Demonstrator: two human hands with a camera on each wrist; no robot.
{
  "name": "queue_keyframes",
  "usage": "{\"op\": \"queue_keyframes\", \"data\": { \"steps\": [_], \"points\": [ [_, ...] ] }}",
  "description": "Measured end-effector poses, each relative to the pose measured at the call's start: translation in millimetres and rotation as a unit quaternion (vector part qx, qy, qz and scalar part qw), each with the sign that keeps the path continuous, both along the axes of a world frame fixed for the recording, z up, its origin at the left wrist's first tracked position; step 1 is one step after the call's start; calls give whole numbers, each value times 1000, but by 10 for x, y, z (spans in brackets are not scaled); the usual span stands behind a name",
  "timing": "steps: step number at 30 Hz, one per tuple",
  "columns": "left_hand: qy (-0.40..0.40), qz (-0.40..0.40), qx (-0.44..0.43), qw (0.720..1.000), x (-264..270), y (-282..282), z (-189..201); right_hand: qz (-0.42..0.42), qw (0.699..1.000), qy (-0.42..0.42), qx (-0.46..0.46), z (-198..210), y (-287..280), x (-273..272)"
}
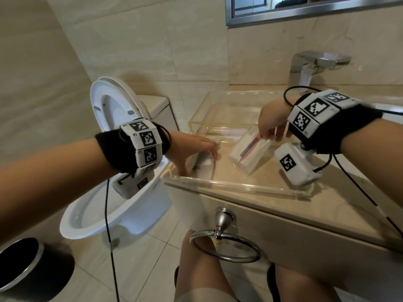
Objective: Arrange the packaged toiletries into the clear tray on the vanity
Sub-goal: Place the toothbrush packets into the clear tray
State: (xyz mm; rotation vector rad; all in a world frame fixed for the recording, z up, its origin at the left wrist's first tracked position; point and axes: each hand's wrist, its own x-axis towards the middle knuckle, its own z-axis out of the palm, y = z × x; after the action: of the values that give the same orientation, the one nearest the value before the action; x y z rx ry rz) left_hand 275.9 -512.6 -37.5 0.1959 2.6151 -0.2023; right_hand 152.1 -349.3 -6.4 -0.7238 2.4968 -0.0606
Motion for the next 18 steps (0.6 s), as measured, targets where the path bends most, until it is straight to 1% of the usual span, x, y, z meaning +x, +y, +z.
{"op": "queue_keyframes", "data": {
  "steps": [4,8,10,11,13,16,18],
  "points": [
    [-7,-8,37,999,19,-22,-15,6,1000,3,5,6,-9,-13],
    [-11,7,73,997,46,-10,45,8,1000,4,1,7,-14,5],
    [-2,21,102,995,59,-19,85,7,1000,13,-20,17,-15,15],
    [17,35,119,992,66,-32,109,9,999,20,-36,25,-21,12],
    [84,70,153,982,69,-71,157,10,996,26,-79,50,-43,-5],
    [184,156,167,956,38,-128,227,-9,987,10,-159,98,-108,-26],
    [228,214,177,933,-1,-187,254,-13,979,-14,-202,123,-194,2]
  ]
}}
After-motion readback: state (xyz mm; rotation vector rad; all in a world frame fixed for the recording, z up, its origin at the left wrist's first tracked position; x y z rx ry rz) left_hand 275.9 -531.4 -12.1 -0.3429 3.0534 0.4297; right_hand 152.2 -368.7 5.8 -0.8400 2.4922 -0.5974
